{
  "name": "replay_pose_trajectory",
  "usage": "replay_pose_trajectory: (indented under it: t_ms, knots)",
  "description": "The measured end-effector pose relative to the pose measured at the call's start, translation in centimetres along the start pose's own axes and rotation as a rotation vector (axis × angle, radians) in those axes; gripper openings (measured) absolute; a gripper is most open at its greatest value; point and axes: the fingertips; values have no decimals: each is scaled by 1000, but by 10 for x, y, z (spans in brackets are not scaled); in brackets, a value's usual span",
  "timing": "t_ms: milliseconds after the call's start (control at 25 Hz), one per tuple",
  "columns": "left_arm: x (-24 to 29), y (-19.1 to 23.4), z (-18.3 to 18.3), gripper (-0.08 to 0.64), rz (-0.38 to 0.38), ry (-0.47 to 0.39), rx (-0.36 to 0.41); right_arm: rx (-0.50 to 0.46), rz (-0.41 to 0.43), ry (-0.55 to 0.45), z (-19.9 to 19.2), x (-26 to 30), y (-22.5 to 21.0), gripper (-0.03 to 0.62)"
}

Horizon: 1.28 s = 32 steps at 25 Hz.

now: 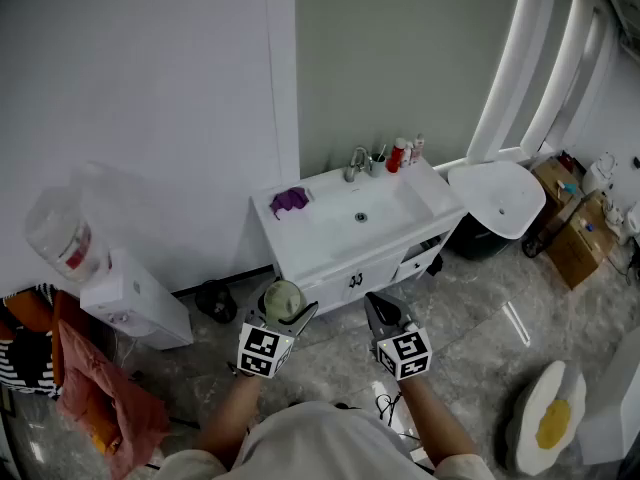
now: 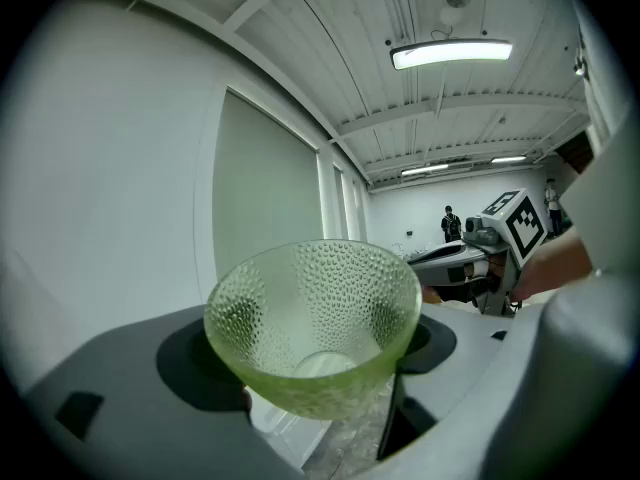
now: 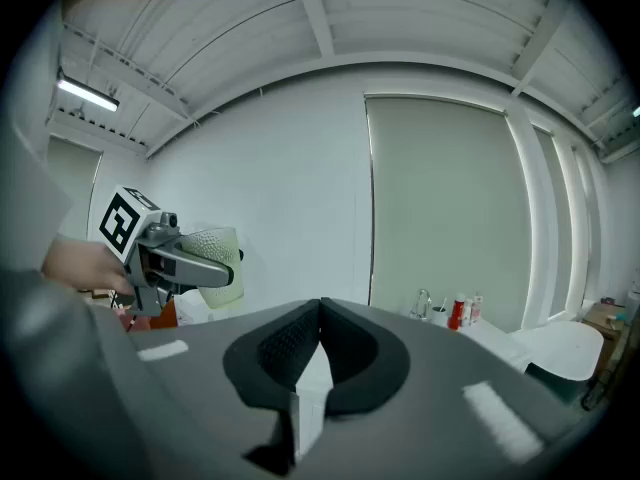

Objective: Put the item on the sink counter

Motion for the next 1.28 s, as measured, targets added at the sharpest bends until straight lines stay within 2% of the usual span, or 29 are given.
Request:
replay_pose_trajectory:
  t_ms: [720, 1280]
  knots:
    - [22, -29, 1, 397, 27, 1, -26, 10, 25, 1, -12, -9, -34, 11]
    - [39, -55, -20, 397, 103, 47, -80, -21, 109, 45, -41, -11, -56, 11]
Point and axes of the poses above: the fingertips, and each gripper's own axes: x forward along the fingers, y to its left, z out of its top, and after that the axes turned 7 degrees about y, right-handed
